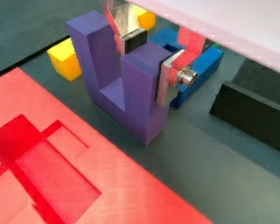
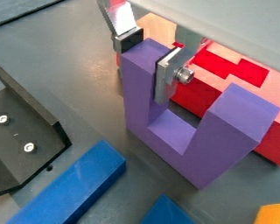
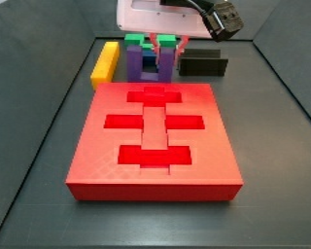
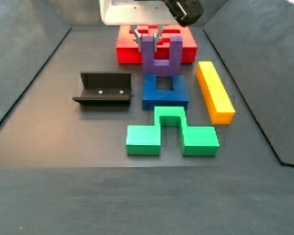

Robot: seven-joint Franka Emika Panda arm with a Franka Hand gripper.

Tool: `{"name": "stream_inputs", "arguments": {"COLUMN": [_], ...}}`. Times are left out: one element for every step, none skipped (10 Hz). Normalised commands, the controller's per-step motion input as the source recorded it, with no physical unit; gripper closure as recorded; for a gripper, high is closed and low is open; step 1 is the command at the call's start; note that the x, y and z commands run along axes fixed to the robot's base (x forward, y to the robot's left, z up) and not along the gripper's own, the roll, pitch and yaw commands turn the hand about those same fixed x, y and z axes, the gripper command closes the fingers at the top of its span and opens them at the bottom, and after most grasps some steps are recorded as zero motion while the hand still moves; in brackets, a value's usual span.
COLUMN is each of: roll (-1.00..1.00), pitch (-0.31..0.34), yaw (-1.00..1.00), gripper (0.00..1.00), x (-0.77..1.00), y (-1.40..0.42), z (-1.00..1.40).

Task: Pick up the purple object. Move up. Move to above the board. Insert the purple object.
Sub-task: Pick up the purple object, then move up, then move to above the board.

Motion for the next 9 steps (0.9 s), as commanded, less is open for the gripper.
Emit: {"name": "stream_inputs", "arguments": {"roll": [0.00, 0.00, 0.00, -0.01, -0.04, 0.00, 0.01, -0.02, -0.03], "pitch": [0.000, 0.000, 0.010, 0.027, 0.010, 0.000, 0.022, 0.014, 0.020], "yaw": [0.00, 0.00, -0.02, -0.02, -0.01, 0.00, 0.00, 0.01, 0.00], "gripper": [1.00, 1.00, 1.00, 1.00, 1.00, 1.00, 1.00, 1.00, 1.00], "x": [0.00, 0.00, -0.02, -0.05, -0.02, 0.00, -0.02, -0.03, 0.00], "y": [0.00, 0.00, -0.01, -0.02, 0.00, 0.00, 0.00, 0.00, 0.01], "z": [0.00, 0.83, 0.81, 0.52, 0.22, 1.40, 1.40, 1.40, 1.40]}}
